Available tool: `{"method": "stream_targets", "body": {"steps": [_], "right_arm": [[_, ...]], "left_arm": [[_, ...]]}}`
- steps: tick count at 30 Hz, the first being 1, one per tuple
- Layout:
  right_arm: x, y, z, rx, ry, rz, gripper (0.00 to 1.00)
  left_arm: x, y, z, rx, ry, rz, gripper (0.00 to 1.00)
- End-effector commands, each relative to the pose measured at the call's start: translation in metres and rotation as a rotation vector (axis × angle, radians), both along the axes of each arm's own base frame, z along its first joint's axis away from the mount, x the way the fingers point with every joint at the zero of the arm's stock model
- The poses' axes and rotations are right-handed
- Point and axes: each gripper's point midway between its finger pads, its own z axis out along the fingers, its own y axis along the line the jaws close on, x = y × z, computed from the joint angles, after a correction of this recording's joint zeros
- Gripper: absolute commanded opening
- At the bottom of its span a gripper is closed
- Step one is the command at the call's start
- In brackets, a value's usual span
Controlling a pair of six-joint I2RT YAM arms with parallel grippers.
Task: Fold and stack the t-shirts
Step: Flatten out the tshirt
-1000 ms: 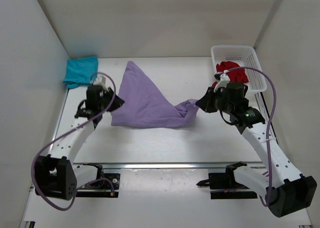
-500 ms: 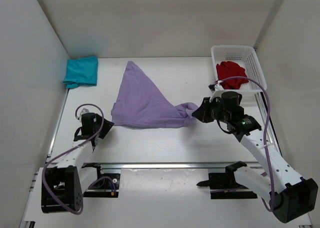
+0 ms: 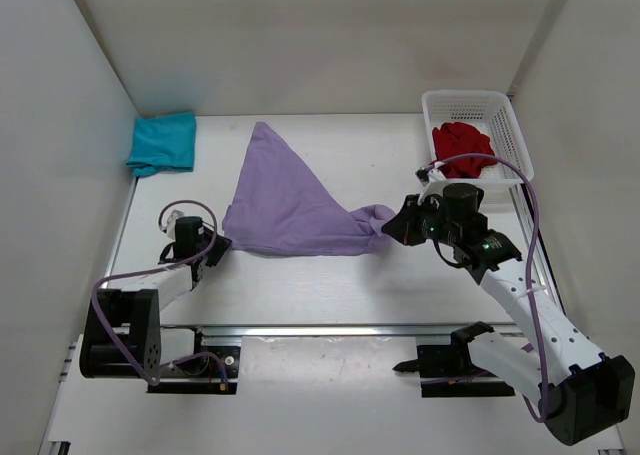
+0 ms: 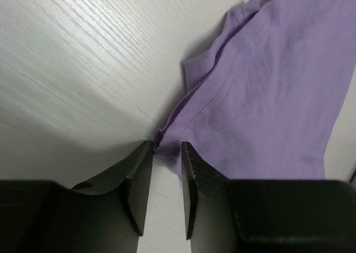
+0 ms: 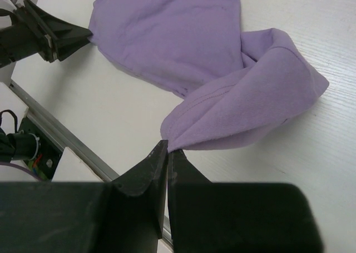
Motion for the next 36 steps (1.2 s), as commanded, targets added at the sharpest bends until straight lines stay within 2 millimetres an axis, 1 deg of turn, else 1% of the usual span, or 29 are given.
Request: {"method": "stream_targets", "body": {"steps": [1,2,3,6,8,9,11,12,15,16,18,19,20,21,22,23,24,25,26,27,28,29,30,31,32,33,34,35,36], "right_arm": [[0.003,0.004,0.006,0.024,-0.028,0.014,0.0],[0.004,0.003,0.012,0.03,-0.045,0.01,0.0],[0.004,0.004,0.012,0.028,-0.048,0.015,0.0],[0.003,0.005,0.008,0.031,-0.034,0.016,0.0],[0.004,0.004,0.01,0.028,-0.039,0.015,0.0],[0.005,0.004,0.01,0.024,-0.043,0.012,0.0],[0.004,0.006,0.011,0.029,-0.042,0.018,0.0],[0.003,0.004,0.006,0.019,-0.03,0.014,0.01],[0.008,0.0,0.009,0.017,-0.039,-0.008,0.0],[0.009,-0.003,0.01,0.012,-0.038,-0.026,0.0],[0.012,-0.012,0.02,0.009,-0.062,-0.065,0.0],[0.014,-0.017,0.03,0.013,-0.084,-0.086,0.0],[0.017,-0.021,0.046,0.006,-0.117,-0.111,0.0],[0.017,-0.031,0.05,-0.016,-0.116,-0.154,0.0],[0.017,-0.037,0.072,-0.025,-0.158,-0.173,0.0],[0.019,-0.046,0.105,-0.033,-0.234,-0.218,0.0],[0.019,-0.057,0.113,-0.064,-0.243,-0.268,0.0],[0.017,-0.067,0.14,-0.084,-0.284,-0.319,0.0],[0.013,-0.07,0.18,-0.073,-0.368,-0.334,0.0],[0.004,-0.08,0.216,-0.067,-0.424,-0.378,0.0],[0.005,-0.088,0.222,-0.107,-0.418,-0.424,0.0],[-0.002,-0.086,0.258,-0.079,-0.482,-0.424,0.0],[-0.012,-0.096,0.293,-0.053,-0.533,-0.463,0.0],[-0.008,-0.088,0.297,-0.076,-0.52,-0.441,0.0],[-0.013,-0.082,0.331,-0.036,-0.574,-0.422,0.0],[-0.014,-0.076,0.353,-0.02,-0.601,-0.404,0.0],[-0.012,-0.07,0.359,-0.017,-0.605,-0.385,0.0],[-0.005,-0.058,0.367,-0.021,-0.618,-0.369,0.01],[0.008,-0.043,0.364,-0.048,-0.616,-0.35,0.0]], "left_arm": [[0.002,-0.001,-0.003,0.003,0.008,0.003,0.38],[0.004,-0.001,-0.003,0.006,0.002,0.005,0.38],[0.004,0.0,-0.004,0.003,0.006,0.006,0.38],[0.011,0.001,0.0,0.017,-0.004,0.005,0.31],[0.014,0.005,0.003,0.027,-0.016,0.01,0.24],[0.015,0.006,0.004,0.032,-0.019,0.008,0.23],[0.022,0.007,0.013,0.051,-0.036,0.004,0.02],[0.024,0.01,0.016,0.059,-0.037,0.009,0.0],[0.031,0.006,0.04,0.116,-0.08,-0.03,0.0],[0.038,0.003,0.061,0.112,-0.126,-0.043,0.0],[0.039,-0.008,0.089,0.163,-0.172,-0.123,0.0],[0.042,-0.009,0.119,0.19,-0.237,-0.149,0.0],[0.046,-0.021,0.155,0.185,-0.322,-0.194,0.0],[0.044,-0.024,0.168,0.205,-0.329,-0.223,0.0],[0.044,-0.034,0.203,0.226,-0.388,-0.279,0.0],[0.045,-0.037,0.241,0.226,-0.441,-0.296,0.0],[0.044,-0.041,0.259,0.245,-0.469,-0.333,0.0],[0.042,-0.046,0.296,0.241,-0.526,-0.359,0.0],[0.037,-0.05,0.333,0.228,-0.589,-0.385,0.0],[0.032,-0.049,0.357,0.2,-0.646,-0.404,0.0],[0.029,-0.036,0.385,0.191,-0.698,-0.366,0.0],[0.019,-0.035,0.419,0.179,-0.779,-0.381,0.0],[0.012,-0.021,0.437,0.166,-0.817,-0.353,0.0],[0.006,-0.015,0.461,0.176,-0.859,-0.327,0.0],[-0.001,-0.014,0.483,0.195,-0.889,-0.32,0.0],[-0.006,-0.012,0.502,0.213,-0.923,-0.305,0.0],[-0.006,-0.011,0.508,0.21,-0.931,-0.3,0.0],[-0.008,-0.007,0.518,0.22,-0.95,-0.283,0.0],[-0.009,-0.003,0.528,0.24,-0.964,-0.26,0.0]]}}
